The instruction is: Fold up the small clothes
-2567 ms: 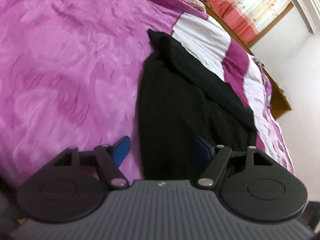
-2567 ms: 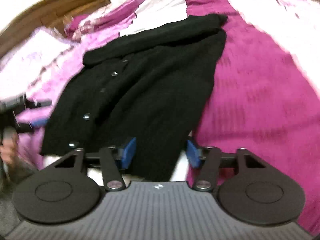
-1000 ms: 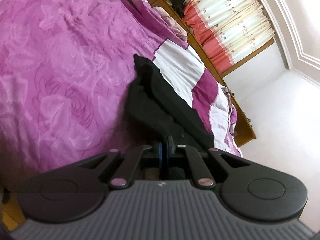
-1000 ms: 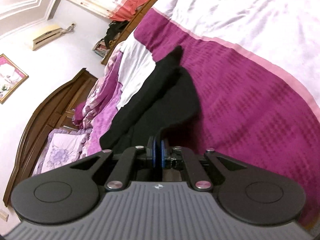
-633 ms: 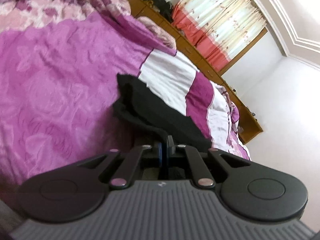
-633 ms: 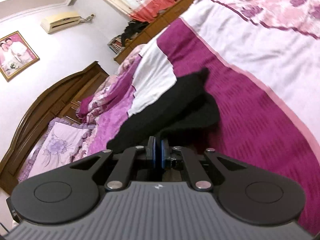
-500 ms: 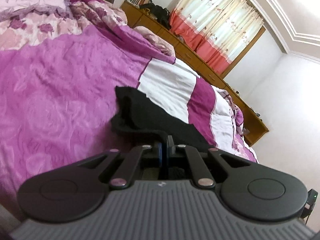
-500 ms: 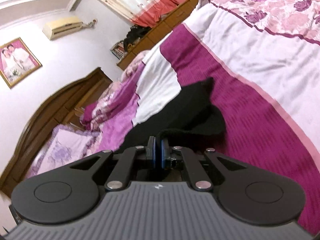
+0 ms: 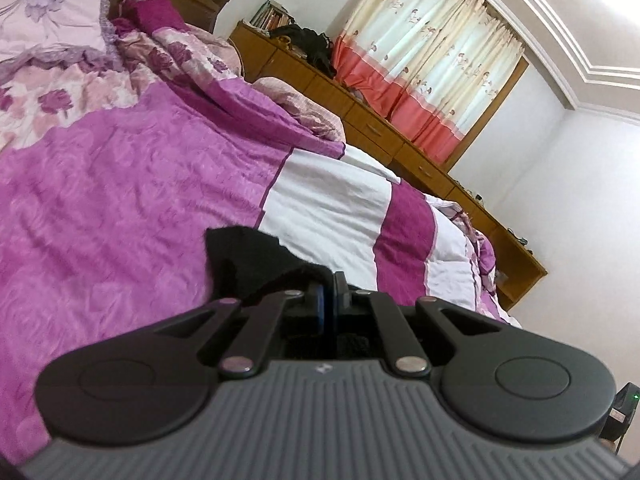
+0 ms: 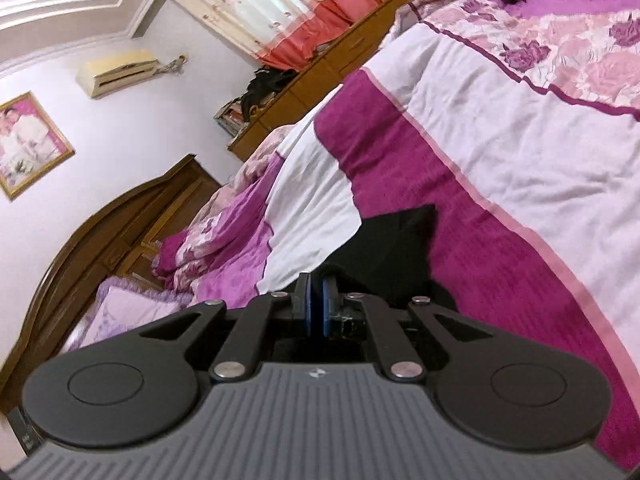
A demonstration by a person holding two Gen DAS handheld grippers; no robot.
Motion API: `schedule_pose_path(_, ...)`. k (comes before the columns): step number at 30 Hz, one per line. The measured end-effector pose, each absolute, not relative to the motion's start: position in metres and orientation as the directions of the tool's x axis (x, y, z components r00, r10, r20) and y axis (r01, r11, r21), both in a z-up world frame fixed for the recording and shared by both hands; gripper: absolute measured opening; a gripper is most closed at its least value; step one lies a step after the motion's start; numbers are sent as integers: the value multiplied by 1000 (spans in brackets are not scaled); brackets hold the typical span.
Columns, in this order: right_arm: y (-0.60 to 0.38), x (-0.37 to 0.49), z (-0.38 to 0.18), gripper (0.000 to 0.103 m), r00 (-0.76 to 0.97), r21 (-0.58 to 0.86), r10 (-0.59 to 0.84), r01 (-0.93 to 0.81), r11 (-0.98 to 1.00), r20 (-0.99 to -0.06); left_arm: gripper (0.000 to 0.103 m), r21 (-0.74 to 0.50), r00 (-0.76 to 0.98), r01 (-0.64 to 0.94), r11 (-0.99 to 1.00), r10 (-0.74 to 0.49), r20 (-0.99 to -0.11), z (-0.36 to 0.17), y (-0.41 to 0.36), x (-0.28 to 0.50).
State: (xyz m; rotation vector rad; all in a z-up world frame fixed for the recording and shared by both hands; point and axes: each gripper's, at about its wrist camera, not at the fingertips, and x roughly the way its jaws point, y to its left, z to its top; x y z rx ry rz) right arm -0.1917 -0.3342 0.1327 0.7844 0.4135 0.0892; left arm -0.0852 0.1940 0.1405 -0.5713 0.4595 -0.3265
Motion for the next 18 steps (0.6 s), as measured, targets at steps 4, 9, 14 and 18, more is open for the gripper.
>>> schedule_pose_path(4,-339,-147,134,5,918,670,203,87,737,-342,6,-568,848,141,811,-395,-354,139,182,-51)
schedule_pose_path(9,-345,-88,128,5,910,663,218,79,745,-353,6,-550,838,100,829,-368,-403,133,177,-12)
schedule_pose_path(14,-350,-27,121,5,901,674,232,85,734,-367,6,-494,830,100,864,-346,-438,123,169,32)
schedule_pose_path(18,-346,9,118,5,896,607,212,77,791,-390,6,-480,820,95,872,-342,-459,112,165,70)
